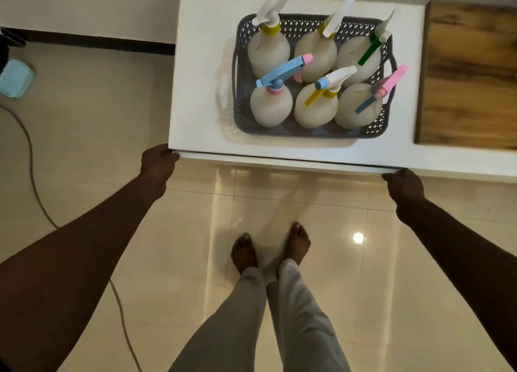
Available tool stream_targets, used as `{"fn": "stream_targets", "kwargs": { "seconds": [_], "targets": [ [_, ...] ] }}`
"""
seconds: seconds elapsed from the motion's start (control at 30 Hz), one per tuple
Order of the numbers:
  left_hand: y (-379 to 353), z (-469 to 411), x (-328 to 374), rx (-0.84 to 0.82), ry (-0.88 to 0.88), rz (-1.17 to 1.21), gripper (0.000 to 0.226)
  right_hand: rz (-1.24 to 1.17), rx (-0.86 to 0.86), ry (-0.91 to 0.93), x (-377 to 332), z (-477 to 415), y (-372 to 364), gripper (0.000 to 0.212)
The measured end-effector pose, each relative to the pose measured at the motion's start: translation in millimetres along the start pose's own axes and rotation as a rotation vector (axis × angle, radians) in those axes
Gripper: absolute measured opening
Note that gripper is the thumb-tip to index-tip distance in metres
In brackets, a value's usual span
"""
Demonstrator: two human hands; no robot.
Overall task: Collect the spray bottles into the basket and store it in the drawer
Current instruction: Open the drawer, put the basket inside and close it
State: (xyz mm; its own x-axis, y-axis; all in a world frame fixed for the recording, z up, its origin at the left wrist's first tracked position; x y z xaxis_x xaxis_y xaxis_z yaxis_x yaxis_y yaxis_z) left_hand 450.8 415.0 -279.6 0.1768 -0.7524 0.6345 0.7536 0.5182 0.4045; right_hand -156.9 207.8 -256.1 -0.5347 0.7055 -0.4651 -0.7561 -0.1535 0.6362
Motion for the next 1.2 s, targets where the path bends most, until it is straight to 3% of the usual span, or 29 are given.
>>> {"fn": "stream_targets", "kwargs": {
  "seconds": [0.17,0.43,0.73,0.87,1.13,1.2],
  "targets": [
    [3,-6,-13,0.072,-0.036,0.045,0.037,0.221,0.020,0.137,1,4,6,0.045],
    [8,7,-42,0.070,-0.030,0.182,0.033,0.212,-0.047,0.253,14,14,17,0.015],
    [26,63,-93,0.040,-0.019,0.176,0.024,0.194,-0.082,0.233,84,59,30,0.020],
    [40,92,-129,0.063,0.005,0.154,0.037,0.173,-0.098,0.190,122,83,37,0.020],
    [57,147,-187,0.077,0.072,0.121,0.038,0.118,-0.110,0.115,190,123,45,0.011],
    [59,160,-195,0.080,0.083,0.121,0.038,0.079,-0.104,0.079,200,134,47,0.024]
  ]
}}
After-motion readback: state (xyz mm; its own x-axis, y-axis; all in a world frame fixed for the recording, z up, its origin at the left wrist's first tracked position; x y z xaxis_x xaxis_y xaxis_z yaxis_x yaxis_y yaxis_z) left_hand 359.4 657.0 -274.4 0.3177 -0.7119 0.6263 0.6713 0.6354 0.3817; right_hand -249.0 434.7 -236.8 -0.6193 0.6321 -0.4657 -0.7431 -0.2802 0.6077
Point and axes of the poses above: each hand's wrist, its own z-axis away from the middle knuckle, its own y-axis out of the back of the hand, x = y × z, the point moved 10 cm from there along -z, towards the middle knuckle
